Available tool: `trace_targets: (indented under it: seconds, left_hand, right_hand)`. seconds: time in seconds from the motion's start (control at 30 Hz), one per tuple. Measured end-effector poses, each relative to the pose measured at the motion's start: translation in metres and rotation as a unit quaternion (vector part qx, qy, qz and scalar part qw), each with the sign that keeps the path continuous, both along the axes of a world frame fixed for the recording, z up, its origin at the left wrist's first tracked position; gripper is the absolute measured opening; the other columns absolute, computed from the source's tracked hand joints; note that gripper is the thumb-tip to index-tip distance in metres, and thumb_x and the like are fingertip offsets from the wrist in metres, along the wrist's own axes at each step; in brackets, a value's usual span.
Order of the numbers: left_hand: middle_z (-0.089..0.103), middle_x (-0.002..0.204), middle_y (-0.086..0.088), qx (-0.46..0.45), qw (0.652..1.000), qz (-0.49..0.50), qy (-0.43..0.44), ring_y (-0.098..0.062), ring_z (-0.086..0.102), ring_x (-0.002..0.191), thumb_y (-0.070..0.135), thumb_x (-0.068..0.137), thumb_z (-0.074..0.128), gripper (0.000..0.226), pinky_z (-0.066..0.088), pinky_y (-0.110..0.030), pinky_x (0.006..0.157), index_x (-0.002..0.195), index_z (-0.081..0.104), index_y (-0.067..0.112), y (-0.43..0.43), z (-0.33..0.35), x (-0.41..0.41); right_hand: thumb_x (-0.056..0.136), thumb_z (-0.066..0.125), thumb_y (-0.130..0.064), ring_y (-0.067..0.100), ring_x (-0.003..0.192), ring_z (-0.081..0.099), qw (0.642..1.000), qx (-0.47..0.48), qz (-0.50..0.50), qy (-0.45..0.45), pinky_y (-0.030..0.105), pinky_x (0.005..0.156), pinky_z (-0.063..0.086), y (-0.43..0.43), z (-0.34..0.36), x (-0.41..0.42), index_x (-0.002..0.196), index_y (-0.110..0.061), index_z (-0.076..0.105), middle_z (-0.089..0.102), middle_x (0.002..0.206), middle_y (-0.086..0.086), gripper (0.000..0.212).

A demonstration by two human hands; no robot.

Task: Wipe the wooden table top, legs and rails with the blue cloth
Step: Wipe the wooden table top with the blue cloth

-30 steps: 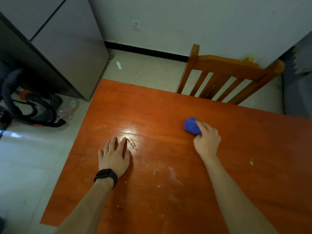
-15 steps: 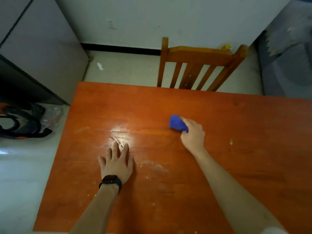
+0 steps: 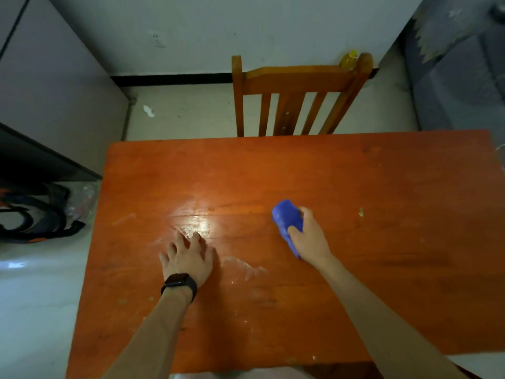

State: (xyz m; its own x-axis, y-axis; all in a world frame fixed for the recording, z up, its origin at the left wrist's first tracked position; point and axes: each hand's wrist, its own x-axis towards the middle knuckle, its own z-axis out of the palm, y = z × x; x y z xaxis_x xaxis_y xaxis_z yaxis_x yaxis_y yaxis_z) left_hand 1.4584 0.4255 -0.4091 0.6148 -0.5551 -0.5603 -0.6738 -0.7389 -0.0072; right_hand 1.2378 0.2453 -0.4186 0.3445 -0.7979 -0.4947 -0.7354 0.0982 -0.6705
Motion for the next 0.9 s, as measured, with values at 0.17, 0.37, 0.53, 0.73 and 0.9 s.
trace_targets:
  seconds: [0.17,0.37,0.53,0.73,0.9]
  left_hand:
    - [0.004,0.164,-0.014,0.017,1.000,-0.011,0.001,-0.039,0.015,0.148,0.066,0.094,0.021,0.069,0.014,-0.059,0.117,0.154,0.014,0.033,0.005,-0.002,-0.004]
    - [0.001,0.165,-0.011,0.032,0.999,0.023,0.030,-0.035,0.015,0.149,0.069,0.094,0.018,0.072,0.008,-0.058,0.118,0.156,0.012,0.032,-0.003,0.003,-0.004]
    - [0.006,0.165,-0.010,0.007,0.999,0.031,0.017,-0.030,0.012,0.150,0.061,0.097,0.019,0.073,0.011,-0.056,0.120,0.157,0.012,0.021,-0.020,0.005,-0.024]
    - [-0.008,0.165,0.002,-0.023,0.995,-0.096,0.019,-0.024,0.000,0.152,0.056,0.100,0.015,0.062,0.003,-0.056,0.119,0.156,-0.002,0.037,-0.046,-0.002,-0.049]
    - [-0.020,0.161,0.006,0.010,0.994,-0.104,0.032,-0.022,-0.009,0.151,0.058,0.100,0.013,0.063,-0.001,-0.059,0.118,0.153,-0.015,0.039,-0.046,-0.011,-0.053]
  right_hand:
    - [0.099,0.045,-0.043,0.035,0.115,0.044,0.947,-0.244,0.074,0.197,0.045,0.091,0.045,-0.012,-0.013,-0.029,0.144,-0.019,0.043,0.047,0.133,0.013,0.051]
    - [0.096,0.046,-0.053,0.035,0.115,0.048,0.899,-0.337,0.161,0.231,0.046,0.082,0.049,0.045,-0.038,-0.020,0.150,-0.027,0.035,0.045,0.144,0.006,0.061]
    - [0.089,0.064,-0.020,0.030,0.089,0.055,0.919,-0.331,0.169,0.133,0.040,0.065,0.052,0.030,-0.039,-0.019,0.146,-0.035,0.036,0.053,0.128,0.004,0.064]
    - [0.093,0.050,-0.019,0.043,0.103,0.051,0.910,-0.352,-0.110,0.192,0.051,0.082,0.047,-0.092,-0.021,-0.129,0.142,-0.026,0.048,0.059,0.120,0.018,0.050]
    - [0.083,0.046,-0.013,0.039,0.105,0.050,0.893,-0.374,-0.169,0.187,0.045,0.089,0.039,-0.046,-0.048,-0.108,0.133,-0.025,0.055,0.051,0.134,0.013,0.053]
